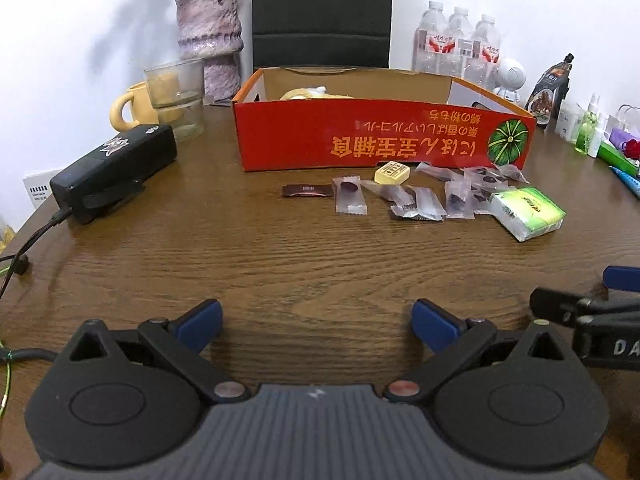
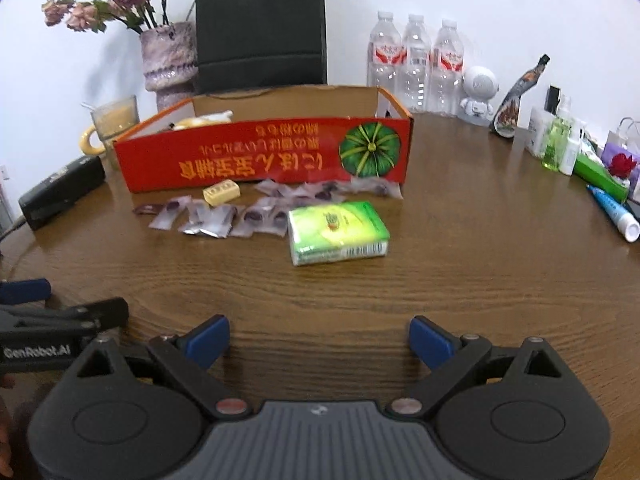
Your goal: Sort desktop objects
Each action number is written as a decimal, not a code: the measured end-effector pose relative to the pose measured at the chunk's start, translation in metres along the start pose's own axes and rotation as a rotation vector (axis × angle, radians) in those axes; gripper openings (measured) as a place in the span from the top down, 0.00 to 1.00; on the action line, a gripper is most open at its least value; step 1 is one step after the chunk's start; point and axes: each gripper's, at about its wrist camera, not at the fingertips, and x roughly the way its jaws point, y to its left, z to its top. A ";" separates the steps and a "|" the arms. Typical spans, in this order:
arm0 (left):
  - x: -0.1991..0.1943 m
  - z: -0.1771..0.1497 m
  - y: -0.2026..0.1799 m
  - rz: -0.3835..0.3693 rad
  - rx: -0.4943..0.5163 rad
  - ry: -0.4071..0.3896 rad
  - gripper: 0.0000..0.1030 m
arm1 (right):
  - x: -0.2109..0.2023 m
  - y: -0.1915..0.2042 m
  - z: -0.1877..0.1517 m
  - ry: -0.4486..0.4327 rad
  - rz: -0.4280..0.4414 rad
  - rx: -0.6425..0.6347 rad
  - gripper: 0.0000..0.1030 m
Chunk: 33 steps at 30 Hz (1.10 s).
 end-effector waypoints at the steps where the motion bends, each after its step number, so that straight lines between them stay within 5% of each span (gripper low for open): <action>1: 0.001 0.000 0.000 -0.002 0.000 -0.002 0.00 | 0.000 0.001 -0.001 -0.009 -0.004 -0.005 0.05; 33: 0.001 -0.001 -0.003 0.025 -0.031 0.002 0.00 | 0.003 0.007 -0.004 -0.010 -0.014 -0.019 0.00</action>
